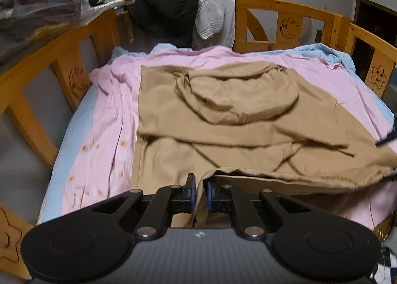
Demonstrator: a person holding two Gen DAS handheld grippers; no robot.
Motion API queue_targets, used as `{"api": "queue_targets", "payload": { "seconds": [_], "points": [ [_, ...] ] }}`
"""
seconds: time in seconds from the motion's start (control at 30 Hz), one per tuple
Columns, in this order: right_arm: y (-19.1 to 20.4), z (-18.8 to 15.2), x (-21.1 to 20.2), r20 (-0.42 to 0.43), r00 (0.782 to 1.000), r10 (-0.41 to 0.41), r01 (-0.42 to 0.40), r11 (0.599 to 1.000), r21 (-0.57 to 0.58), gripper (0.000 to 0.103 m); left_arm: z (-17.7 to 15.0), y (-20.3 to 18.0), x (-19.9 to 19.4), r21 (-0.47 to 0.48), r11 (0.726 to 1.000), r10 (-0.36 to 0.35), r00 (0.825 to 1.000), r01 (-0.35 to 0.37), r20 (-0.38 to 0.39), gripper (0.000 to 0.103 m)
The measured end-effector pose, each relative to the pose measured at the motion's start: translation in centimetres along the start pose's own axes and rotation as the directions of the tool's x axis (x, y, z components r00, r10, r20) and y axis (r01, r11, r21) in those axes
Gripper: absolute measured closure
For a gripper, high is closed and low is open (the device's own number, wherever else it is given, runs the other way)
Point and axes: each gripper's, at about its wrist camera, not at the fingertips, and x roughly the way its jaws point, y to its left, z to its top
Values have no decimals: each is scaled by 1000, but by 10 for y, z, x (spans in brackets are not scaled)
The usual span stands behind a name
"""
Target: Fold large clothes
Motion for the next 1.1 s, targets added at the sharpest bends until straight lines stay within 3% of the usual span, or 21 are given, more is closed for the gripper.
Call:
{"api": "queue_targets", "payload": {
  "seconds": [0.1,0.17,0.23,0.27,0.33,0.47,0.57,0.6,0.67,0.73,0.93,1.1],
  "points": [
    [7,-11,9,-94,995,-33,28,998,-52,36,10,-3,2,16,1000,7,1000,-7,11,94],
    [8,-17,14,-138,989,-58,49,997,-63,43,12,-3,1,23,1000,12,1000,-12,13,93],
    [6,-25,16,-166,980,-106,92,992,-89,67,8,-2,0,31,999,12,1000,-12,-3,88],
    [4,-28,15,-172,976,-130,114,988,-101,71,4,-1,0,33,999,13,1000,-13,-13,86],
    [-6,-34,9,-175,972,-159,144,985,-93,78,-10,4,-2,22,1000,17,999,-16,-38,73],
    [-24,-39,-2,-177,962,-207,202,978,-45,83,-48,12,-4,-18,999,31,994,-33,-107,61],
    [-38,-45,-6,-175,962,-207,215,976,28,84,-66,9,-3,41,997,77,988,-72,-135,59],
    [-40,-46,-7,-172,963,-207,218,975,47,87,-70,7,-2,63,994,97,986,-89,-139,61],
    [-41,-47,-11,-152,965,-215,228,971,77,91,-73,6,-6,71,994,97,987,-89,-129,73],
    [-41,-48,-17,-128,967,-222,236,965,113,94,-71,5,-11,54,996,82,991,-76,-109,96],
    [-38,-54,-45,-50,962,-267,272,936,225,98,-66,0,-43,3,993,118,992,-119,40,101],
    [-34,-55,-72,5,957,-290,278,921,274,98,-62,-3,-76,-19,994,105,990,-104,97,102]
  ]
}}
